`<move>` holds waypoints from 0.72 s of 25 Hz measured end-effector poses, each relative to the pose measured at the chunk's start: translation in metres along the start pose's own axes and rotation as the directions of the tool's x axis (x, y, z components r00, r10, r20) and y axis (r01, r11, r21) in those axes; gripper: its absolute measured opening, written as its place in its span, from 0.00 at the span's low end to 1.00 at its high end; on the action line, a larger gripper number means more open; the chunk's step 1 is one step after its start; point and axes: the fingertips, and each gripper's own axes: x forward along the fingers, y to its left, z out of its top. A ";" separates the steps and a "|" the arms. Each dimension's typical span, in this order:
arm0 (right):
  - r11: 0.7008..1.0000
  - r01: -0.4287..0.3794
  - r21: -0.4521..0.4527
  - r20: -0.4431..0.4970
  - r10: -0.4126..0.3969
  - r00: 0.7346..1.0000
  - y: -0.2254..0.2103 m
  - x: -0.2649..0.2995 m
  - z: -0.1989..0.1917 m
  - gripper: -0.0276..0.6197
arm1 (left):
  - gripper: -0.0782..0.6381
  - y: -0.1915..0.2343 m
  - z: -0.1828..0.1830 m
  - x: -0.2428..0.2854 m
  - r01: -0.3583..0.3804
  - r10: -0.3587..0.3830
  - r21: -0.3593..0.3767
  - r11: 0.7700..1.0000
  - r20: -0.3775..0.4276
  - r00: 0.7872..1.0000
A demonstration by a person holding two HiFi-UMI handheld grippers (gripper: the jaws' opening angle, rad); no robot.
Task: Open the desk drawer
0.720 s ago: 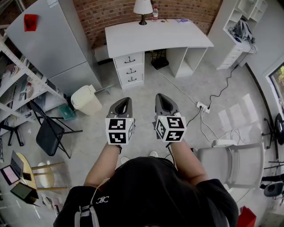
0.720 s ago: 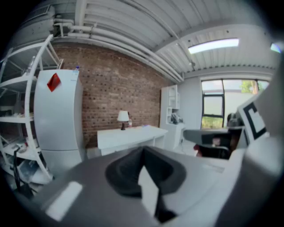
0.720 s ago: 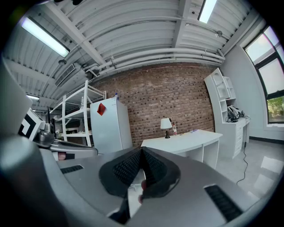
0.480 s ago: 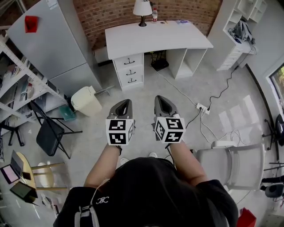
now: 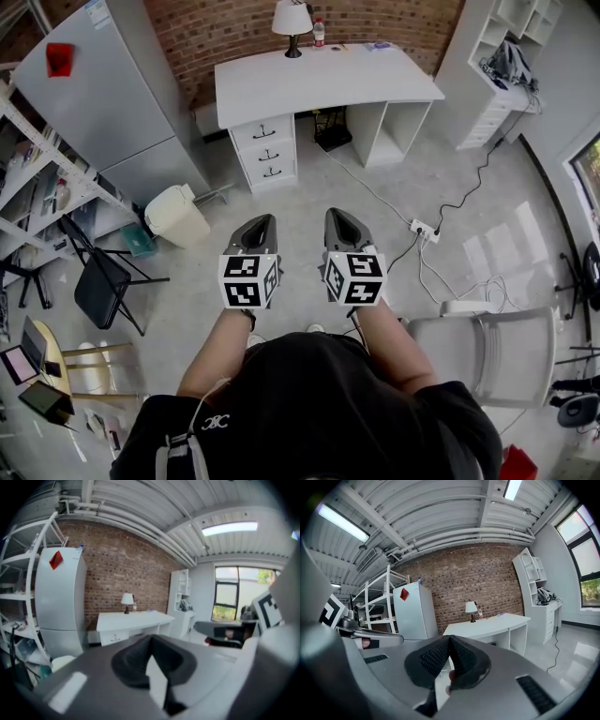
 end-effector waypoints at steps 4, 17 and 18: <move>1.000 -0.009 0.001 -0.022 0.009 1.000 -0.021 -0.004 -0.008 0.03 | 0.11 -0.013 -0.006 0.011 -0.017 0.017 -0.028 0.999 -0.004 1.000; 1.000 -0.021 -0.018 -0.058 0.020 0.998 -0.045 0.028 -0.021 0.03 | 0.11 -0.008 -0.019 0.052 -0.045 0.044 -0.015 0.999 -0.050 0.998; 1.000 -0.023 -0.022 -0.061 0.021 0.998 -0.046 0.035 -0.022 0.03 | 0.11 -0.003 -0.019 0.057 -0.048 0.047 -0.021 0.999 -0.051 0.998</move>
